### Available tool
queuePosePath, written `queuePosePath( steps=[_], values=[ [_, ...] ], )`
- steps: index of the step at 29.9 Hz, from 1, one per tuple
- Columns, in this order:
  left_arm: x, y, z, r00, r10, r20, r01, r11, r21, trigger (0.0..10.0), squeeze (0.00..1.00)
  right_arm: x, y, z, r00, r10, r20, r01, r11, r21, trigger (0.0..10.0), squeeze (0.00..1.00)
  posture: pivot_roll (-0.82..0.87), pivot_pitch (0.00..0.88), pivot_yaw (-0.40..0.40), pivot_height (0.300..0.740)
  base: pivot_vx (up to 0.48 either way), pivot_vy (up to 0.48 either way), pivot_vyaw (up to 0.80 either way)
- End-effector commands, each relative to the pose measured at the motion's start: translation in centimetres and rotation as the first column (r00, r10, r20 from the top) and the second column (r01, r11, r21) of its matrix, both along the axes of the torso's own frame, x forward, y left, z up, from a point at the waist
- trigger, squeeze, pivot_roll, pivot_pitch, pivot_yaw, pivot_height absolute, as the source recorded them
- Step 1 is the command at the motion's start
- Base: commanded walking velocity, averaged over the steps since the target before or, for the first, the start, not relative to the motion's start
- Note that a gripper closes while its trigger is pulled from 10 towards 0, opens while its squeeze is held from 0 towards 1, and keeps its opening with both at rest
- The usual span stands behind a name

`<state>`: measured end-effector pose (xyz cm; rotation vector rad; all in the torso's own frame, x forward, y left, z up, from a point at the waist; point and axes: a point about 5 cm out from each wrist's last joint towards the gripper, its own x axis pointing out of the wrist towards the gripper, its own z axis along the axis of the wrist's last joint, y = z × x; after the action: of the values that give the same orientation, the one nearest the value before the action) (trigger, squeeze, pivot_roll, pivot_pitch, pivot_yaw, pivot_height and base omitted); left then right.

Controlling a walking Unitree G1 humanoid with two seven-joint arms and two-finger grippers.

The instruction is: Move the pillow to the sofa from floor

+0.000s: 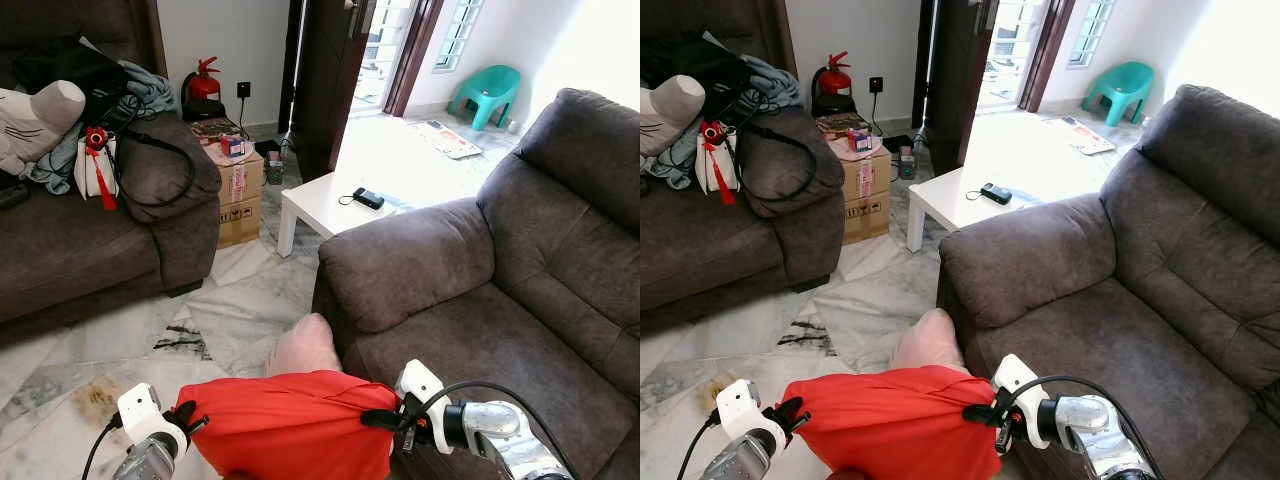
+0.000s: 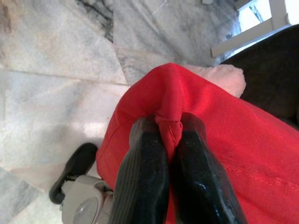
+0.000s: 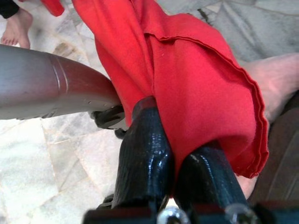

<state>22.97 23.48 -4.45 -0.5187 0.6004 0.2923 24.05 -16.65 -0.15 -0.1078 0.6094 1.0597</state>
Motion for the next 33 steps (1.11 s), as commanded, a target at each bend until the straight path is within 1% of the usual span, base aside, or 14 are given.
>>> queuePosePath(
  steps=[1, 3, 4, 5, 6, 7, 8, 11, 14, 20, 24, 27, 29, 33],
  values=[
    [0.5, -0.4, 0.3, 0.999, -0.029, 0.035, 0.028, 0.999, 0.034, 0.0, 0.00, 1.7, -1.3, 1.4, 0.987, -0.132, 0.095, 0.130, 0.991, 0.028, 10.0, 0.00, 0.17, 0.000, -0.180, 0.740, 0.000, 0.000, 0.00],
    [1.2, -0.3, 1.2, 0.995, -0.047, 0.091, 0.038, 0.995, 0.094, 0.0, 0.00, 2.7, -1.4, 1.8, 0.959, -0.238, 0.155, 0.233, 0.971, 0.052, 10.0, 0.00, 0.17, 0.000, -0.176, 0.740, 0.000, 0.000, 0.00],
    [2.3, -0.4, 2.6, 0.979, -0.084, 0.185, 0.051, 0.983, 0.177, 0.0, 0.00, 3.7, -1.7, 2.1, 0.908, -0.375, 0.186, 0.365, 0.927, 0.090, 10.0, 0.00, 0.17, 0.000, -0.175, 0.740, 0.000, 0.000, 0.00],
    [2.7, -0.5, 3.2, 0.969, -0.102, 0.226, 0.056, 0.978, 0.202, 0.0, 0.00, 4.0, -1.8, 2.1, 0.886, -0.419, 0.196, 0.408, 0.908, 0.099, 10.0, 0.00, 0.17, 0.000, -0.175, 0.740, 0.000, 0.000, 0.00],
    [3.0, -0.7, 3.8, 0.957, -0.118, 0.264, 0.057, 0.972, 0.226, 2.3, 0.00, 4.2, -1.8, 2.1, 0.864, -0.462, 0.197, 0.451, 0.887, 0.104, 10.0, 0.00, 0.19, 0.000, -0.172, 0.740, 0.000, 0.000, 0.00],
    [3.3, -0.8, 4.4, 0.945, -0.141, 0.296, 0.059, 0.962, 0.268, 10.0, 0.00, 4.4, -1.8, 2.0, 0.840, -0.508, 0.190, 0.494, 0.862, 0.119, 10.0, 0.00, 0.19, 0.000, -0.172, 0.740, 0.000, 0.000, 0.00],
    [3.3, -0.8, 4.4, 0.945, -0.141, 0.296, 0.059, 0.962, 0.268, 10.0, 0.00, 4.4, -1.8, 2.0, 0.840, -0.508, 0.190, 0.494, 0.862, 0.119, 10.0, 0.00, 0.19, 0.000, -0.172, 0.740, 0.000, 0.000, 0.00],
    [3.9, -1.1, 5.7, 0.919, -0.154, 0.364, 0.036, 0.950, 0.310, 10.0, 0.00, 4.6, -1.6, 1.7, 0.787, -0.584, 0.201, 0.570, 0.812, 0.127, 10.0, 0.00, 0.19, 0.000, -0.171, 0.740, 0.000, 0.000, 0.00],
    [4.4, -1.5, 6.5, 0.904, -0.161, 0.396, 0.023, 0.943, 0.332, 10.0, 0.00, 4.6, -1.4, 1.0, 0.712, -0.677, 0.189, 0.668, 0.735, 0.117, 10.0, 0.00, 0.21, 0.000, -0.168, 0.740, 0.000, 0.000, 0.00],
    [4.7, -3.2, 6.4, 0.894, -0.242, 0.376, 0.094, 0.924, 0.370, 10.0, 0.00, 3.8, -1.7, -0.6, 0.621, -0.755, 0.212, 0.772, 0.636, 0.003, 10.0, 0.00, 0.20, 0.000, -0.165, 0.740, 0.000, 0.000, 0.00],
    [4.2, -3.6, 5.6, 0.910, -0.246, 0.333, 0.110, 0.920, 0.377, 10.0, 0.00, 2.7, -2.3, -1.8, 0.563, -0.808, 0.175, 0.824, 0.564, -0.050, 10.0, 0.00, 0.20, 0.000, -0.165, 0.740, 0.000, 0.000, 0.00],
    [3.9, -3.5, 5.2, 0.918, -0.245, 0.311, 0.113, 0.915, 0.388, 10.0, 0.00, 2.3, -2.3, -2.3, 0.527, -0.837, 0.144, 0.849, 0.525, -0.058, 10.0, 0.00, 0.21, 0.000, -0.168, 0.740, 0.000, 0.000, 0.00],
    [3.8, -3.5, 5.2, 0.916, -0.269, 0.297, 0.128, 0.898, 0.420, 10.0, 0.00, 2.2, -2.4, -2.5, 0.468, -0.879, 0.089, 0.884, 0.467, -0.028, 10.0, 0.00, 0.21, 0.000, -0.167, 0.740, 0.000, 0.000, 0.00],
    [3.9, -3.3, 5.7, 0.906, -0.287, 0.312, 0.124, 0.884, 0.452, 10.0, 0.00, 2.9, -2.3, -1.7, 0.444, -0.891, 0.094, 0.894, 0.448, 0.031, 10.0, 0.00, 0.21, 0.000, -0.163, 0.740, 0.000, 0.000, 0.00]
  ],
)
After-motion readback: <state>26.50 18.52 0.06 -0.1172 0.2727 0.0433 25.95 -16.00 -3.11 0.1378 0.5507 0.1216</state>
